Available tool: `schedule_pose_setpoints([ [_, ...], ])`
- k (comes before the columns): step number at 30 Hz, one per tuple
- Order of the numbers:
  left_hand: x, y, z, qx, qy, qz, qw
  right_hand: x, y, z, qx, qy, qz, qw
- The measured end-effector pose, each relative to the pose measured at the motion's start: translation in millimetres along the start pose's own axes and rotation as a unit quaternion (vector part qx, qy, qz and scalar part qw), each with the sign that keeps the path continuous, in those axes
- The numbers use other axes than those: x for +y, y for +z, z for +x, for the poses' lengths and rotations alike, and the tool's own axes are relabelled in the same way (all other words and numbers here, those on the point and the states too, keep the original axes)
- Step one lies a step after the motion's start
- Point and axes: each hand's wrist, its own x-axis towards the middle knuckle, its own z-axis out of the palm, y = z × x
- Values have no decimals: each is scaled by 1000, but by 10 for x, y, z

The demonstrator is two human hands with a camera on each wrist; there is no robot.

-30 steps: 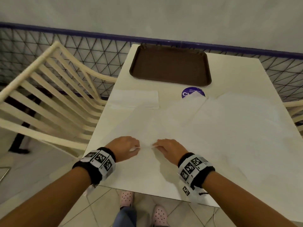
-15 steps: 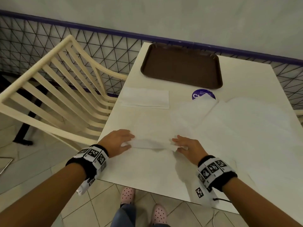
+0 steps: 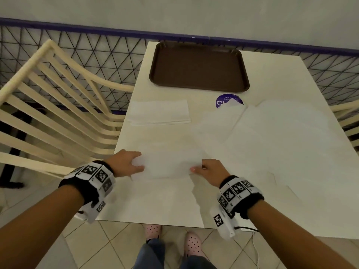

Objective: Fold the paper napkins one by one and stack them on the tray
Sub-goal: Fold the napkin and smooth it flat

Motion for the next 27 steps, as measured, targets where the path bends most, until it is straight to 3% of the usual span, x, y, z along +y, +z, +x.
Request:
schedule_pose_setpoints([
  [2,-130,26,33,-1,-35,-146,989,-96,37,60,-4,9,10,1000],
  [5,-184,106,33,-2,-76,-402,912,-200,48,121,3,30,35,999],
  [7,-197,144,40,9,-81,-486,870,-242,19,143,7,38,43,998],
  [9,-225,165,55,7,-68,-529,846,-253,-18,167,14,43,63,997],
  [11,-260,184,67,-9,-44,-501,864,-249,-54,187,27,55,96,994],
  [14,-273,168,76,-23,-22,-336,941,-204,-105,229,30,66,113,991],
  [16,-274,134,91,-9,-31,-238,971,-188,-124,250,24,76,120,990],
  [20,-250,101,128,-2,-61,-199,978,-187,-114,295,-1,94,120,988],
  [24,-237,76,200,-10,-72,-235,969,-217,-106,378,-11,125,134,983],
  [27,-181,39,236,25,-65,-245,967,-277,-114,409,-12,145,166,975],
])
